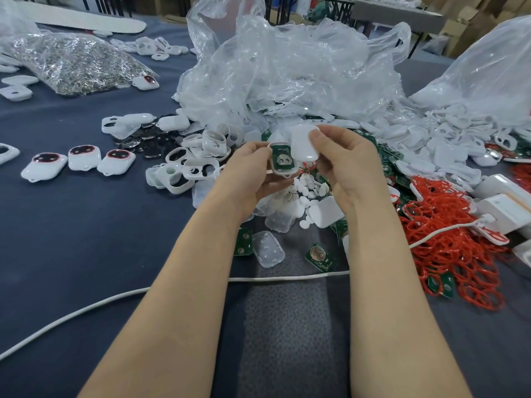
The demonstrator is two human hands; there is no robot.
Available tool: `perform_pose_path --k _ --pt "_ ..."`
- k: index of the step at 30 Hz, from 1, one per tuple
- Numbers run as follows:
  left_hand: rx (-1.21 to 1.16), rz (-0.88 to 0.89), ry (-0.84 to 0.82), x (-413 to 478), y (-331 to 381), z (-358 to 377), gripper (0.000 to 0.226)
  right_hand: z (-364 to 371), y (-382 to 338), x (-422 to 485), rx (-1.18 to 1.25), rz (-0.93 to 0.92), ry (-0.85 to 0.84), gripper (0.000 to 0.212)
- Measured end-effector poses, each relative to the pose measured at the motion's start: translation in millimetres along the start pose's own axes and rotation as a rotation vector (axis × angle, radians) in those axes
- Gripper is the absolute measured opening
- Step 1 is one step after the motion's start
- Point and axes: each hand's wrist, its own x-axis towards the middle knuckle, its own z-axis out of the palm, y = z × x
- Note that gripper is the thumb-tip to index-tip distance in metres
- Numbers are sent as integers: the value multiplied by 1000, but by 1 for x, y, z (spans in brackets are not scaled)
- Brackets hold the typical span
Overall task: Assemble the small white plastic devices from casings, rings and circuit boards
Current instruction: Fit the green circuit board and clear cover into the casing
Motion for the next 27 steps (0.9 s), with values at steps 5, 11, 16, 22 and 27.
perform_pose_path --k 5,11,16,22,27 --pt "23 1 -9 -1 0 0 19 2 1 0 36 30 4 5" --pt "19 6 -22 -1 0 -1 15 -4 8 4 -99 20 130 12" --pt "23 33 -16 -2 -1 0 18 -9 16 5 -765 -21 45 9" --pt "23 54 -9 -1 -2 1 18 0 7 1 -766 -226 161 6" --pt "9 70 -34 -1 -1 -1 16 10 0 -5 -812 -310 -56 12"
